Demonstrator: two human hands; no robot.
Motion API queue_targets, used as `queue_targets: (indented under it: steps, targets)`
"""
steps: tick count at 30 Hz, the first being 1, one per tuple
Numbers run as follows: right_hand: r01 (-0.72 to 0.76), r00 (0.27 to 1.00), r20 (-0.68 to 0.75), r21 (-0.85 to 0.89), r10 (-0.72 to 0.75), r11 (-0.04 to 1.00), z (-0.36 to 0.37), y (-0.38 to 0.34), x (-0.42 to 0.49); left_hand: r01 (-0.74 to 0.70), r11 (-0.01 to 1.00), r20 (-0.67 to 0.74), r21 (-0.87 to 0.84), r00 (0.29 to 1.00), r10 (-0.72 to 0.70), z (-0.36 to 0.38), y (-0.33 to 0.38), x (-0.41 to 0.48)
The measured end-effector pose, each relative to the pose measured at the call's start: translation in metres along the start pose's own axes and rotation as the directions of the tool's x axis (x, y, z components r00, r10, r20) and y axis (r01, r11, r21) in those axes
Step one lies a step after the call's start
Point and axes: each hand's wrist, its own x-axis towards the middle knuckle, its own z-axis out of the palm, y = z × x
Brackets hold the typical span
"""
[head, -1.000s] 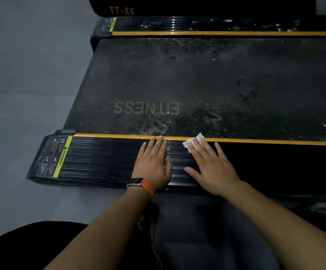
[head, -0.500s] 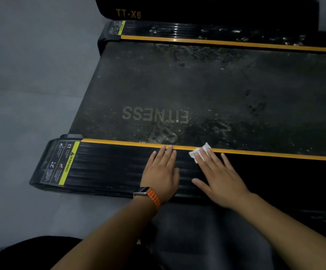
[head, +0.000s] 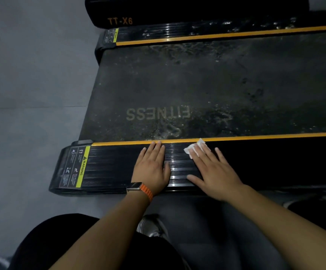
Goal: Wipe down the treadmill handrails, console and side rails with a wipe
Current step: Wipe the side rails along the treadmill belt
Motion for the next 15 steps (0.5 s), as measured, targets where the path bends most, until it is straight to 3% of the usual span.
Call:
queue_targets:
  steps: [6,12,15]
  targets:
    - [-0.167,0.986,-0.015,0.029,0.167,0.986,0.002,0.006,-0.029,-0.006,1.000,-0.031,-0.002,1.000,0.005,0.002,-0.001,0.000]
    - [-0.002,1.000,0.001,0.002,0.002,1.000,0.004,-0.023,-0.015,-0.012,1.000,-0.037,0.001,0.999,0.012,0.003,-0.002,0.002]
    - [-0.047,0.998,-0.031,-0.020,0.046,0.999,0.005,0.009,-0.042,-0.018,1.000,-0.027,-0.001,0.999,0.018,0.002,-0.002,0.002]
